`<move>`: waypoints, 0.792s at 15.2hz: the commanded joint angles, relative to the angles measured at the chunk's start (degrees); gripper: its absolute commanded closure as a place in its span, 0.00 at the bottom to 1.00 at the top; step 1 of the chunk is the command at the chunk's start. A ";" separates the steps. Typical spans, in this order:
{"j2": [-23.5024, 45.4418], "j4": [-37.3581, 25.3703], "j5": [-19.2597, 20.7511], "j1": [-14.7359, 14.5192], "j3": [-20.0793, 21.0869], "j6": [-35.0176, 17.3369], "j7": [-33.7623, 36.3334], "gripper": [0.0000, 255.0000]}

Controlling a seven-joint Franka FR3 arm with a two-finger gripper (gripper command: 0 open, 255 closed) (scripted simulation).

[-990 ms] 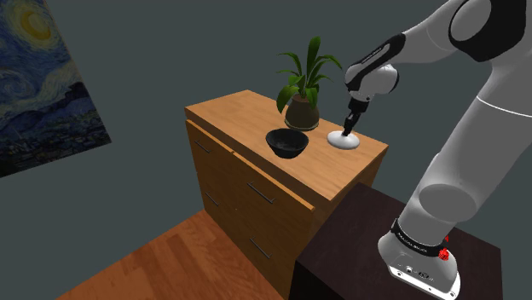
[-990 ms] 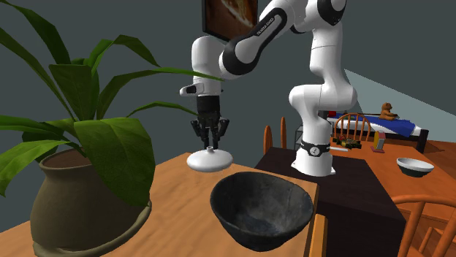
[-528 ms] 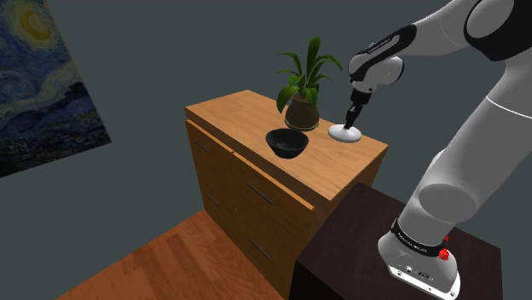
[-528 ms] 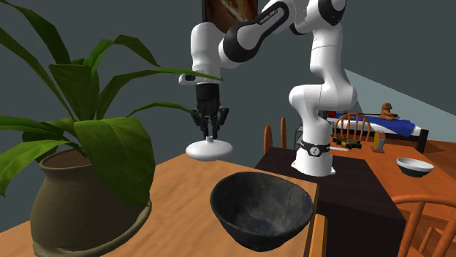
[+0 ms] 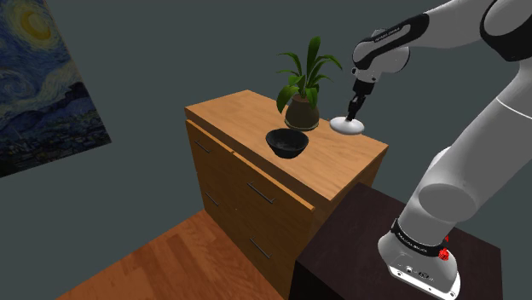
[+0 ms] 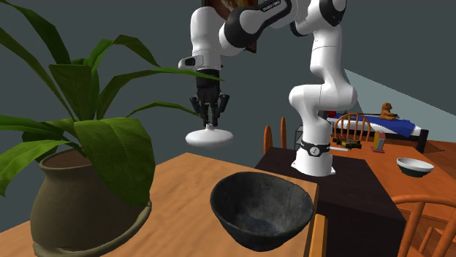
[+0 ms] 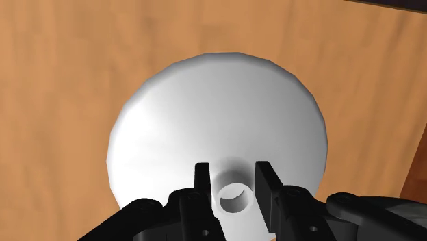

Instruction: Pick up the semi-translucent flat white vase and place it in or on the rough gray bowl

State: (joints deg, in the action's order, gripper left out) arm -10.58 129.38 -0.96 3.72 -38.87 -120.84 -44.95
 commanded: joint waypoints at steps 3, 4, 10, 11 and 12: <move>-1.50 -2.07 0.99 0.19 0.53 3.26 1.00 1.00; -1.81 -2.59 1.17 0.22 0.67 4.03 1.22 1.00; -3.20 -5.67 1.94 0.31 1.37 8.23 2.26 1.00; -3.36 -5.64 1.84 -0.22 2.33 8.28 3.71 1.00; -3.45 -5.69 1.70 -0.76 3.28 8.33 5.13 1.00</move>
State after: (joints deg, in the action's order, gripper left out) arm -13.98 124.09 0.87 3.40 -36.34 -112.91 -40.97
